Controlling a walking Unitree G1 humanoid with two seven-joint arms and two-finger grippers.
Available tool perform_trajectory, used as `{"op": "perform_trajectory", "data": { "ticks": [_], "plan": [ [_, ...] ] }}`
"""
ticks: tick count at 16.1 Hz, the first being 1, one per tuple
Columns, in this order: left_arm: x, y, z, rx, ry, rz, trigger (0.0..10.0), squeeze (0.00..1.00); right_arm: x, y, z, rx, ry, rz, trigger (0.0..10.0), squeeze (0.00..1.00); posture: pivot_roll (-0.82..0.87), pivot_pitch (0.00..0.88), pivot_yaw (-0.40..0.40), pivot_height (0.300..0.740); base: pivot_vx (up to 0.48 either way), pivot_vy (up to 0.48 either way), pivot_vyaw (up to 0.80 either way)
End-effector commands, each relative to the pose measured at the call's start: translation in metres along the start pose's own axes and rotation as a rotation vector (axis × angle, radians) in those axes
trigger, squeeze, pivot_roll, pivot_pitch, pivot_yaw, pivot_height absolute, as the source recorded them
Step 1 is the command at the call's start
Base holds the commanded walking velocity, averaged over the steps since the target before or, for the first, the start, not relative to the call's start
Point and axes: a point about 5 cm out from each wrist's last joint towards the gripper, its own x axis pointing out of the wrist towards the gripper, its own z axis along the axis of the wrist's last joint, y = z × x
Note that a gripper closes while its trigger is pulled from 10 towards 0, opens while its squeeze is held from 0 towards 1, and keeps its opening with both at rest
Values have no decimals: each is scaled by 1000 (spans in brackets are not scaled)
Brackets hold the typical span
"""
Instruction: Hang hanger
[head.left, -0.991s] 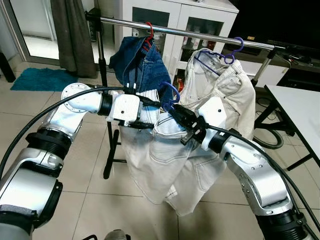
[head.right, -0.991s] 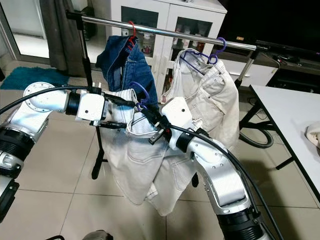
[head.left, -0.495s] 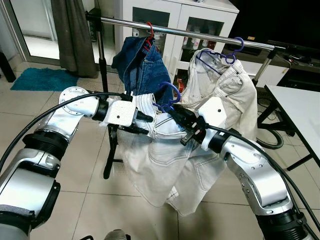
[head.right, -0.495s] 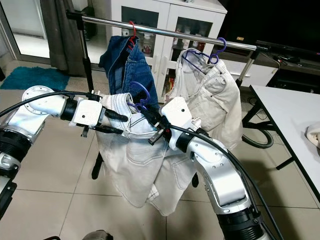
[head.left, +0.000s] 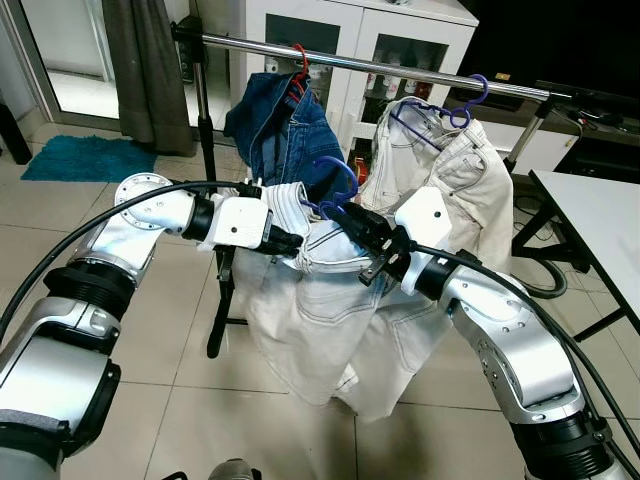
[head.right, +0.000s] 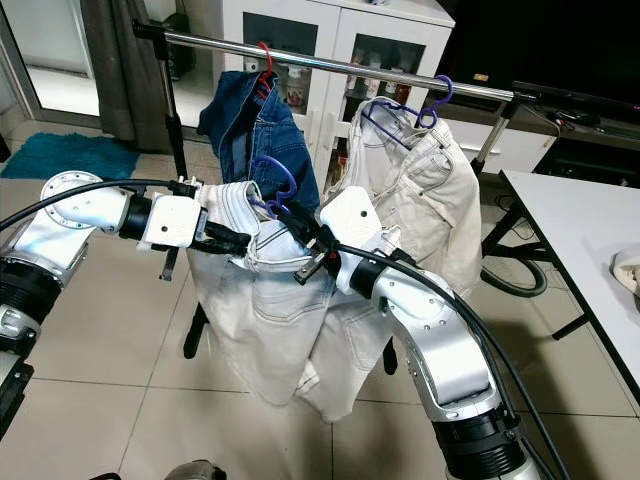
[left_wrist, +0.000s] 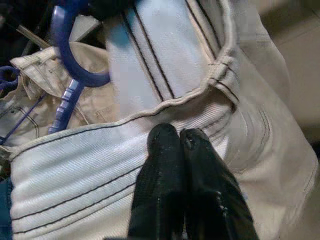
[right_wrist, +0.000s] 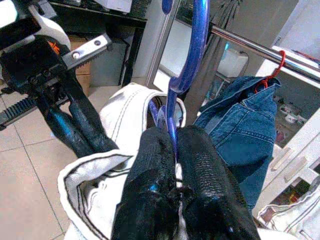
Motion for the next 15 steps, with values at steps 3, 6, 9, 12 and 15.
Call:
{"op": "perform_trajectory", "data": {
  "ticks": [3, 6, 9, 12, 15],
  "plan": [
    [5, 10, 27, -11, -209, 73, 0, 0, -4, -10, 21, -43, -95, -35, 0, 0, 81, 0, -120, 740, 0, 0, 0],
    [3, 14, 39, -3, -286, 128, 0, 0, -4, -9, 20, -41, -92, -29, 0, 0, 85, 0, -130, 740, 0, 0, 0],
    [-4, 18, 44, 1, -297, 168, 0, 0, -3, -9, 19, -40, -89, -21, 0, 0, 88, 0, -133, 740, 0, 0, 0],
    [1, 13, 43, 5, -263, 77, 10000, 1000, -3, -9, 19, -42, -88, -21, 0, 0, 87, 0, -133, 740, 0, 0, 0],
    [8, 6, 36, -2, -218, -2, 10000, 1000, -3, -9, 19, -44, -86, -21, 0, 0, 82, 0, -129, 740, 0, 0, 0]
  ]
}}
